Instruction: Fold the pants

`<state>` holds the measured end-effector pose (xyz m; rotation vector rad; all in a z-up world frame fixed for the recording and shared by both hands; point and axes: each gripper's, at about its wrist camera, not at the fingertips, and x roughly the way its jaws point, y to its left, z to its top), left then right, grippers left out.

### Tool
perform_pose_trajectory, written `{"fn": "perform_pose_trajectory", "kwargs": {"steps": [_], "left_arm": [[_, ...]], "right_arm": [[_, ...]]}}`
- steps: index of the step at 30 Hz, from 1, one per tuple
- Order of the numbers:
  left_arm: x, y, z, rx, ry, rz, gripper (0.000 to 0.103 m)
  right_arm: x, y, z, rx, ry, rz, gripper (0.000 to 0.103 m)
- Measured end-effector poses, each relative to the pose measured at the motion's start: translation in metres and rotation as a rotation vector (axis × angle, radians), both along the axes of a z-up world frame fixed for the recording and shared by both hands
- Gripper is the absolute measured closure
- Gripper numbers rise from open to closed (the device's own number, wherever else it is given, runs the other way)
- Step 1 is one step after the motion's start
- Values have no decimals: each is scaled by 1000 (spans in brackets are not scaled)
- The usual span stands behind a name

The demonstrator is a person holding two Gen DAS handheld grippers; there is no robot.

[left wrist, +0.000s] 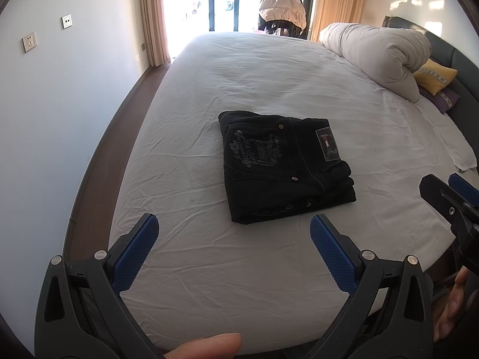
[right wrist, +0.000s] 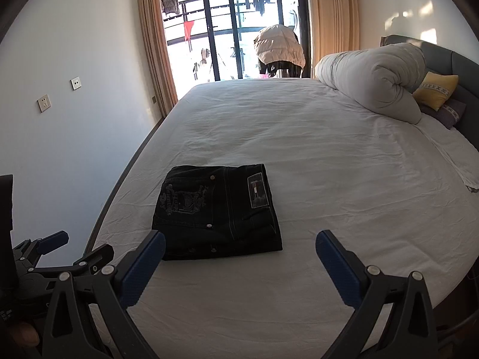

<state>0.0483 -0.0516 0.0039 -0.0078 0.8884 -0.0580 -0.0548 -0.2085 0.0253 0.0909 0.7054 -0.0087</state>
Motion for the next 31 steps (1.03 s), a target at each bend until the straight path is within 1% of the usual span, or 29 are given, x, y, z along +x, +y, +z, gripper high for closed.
{"fn": "perform_pose_trajectory", "kwargs": {"steps": [20,24,28,31], "left_arm": [[2,-1,-2,-2,2,-3,0],[3,-3,-3,1,7,-3,0],[4,0,-7,-42,22,1,0],[4,1,-9,-27,19,17,0]], "right_arm": [[0,0,0,0,4,0,0],[-1,0,-4,2,8,1,0],[-5,-1,-11,7,16,0,0],[-8,-2,-15,12,22,-2,0]]}}
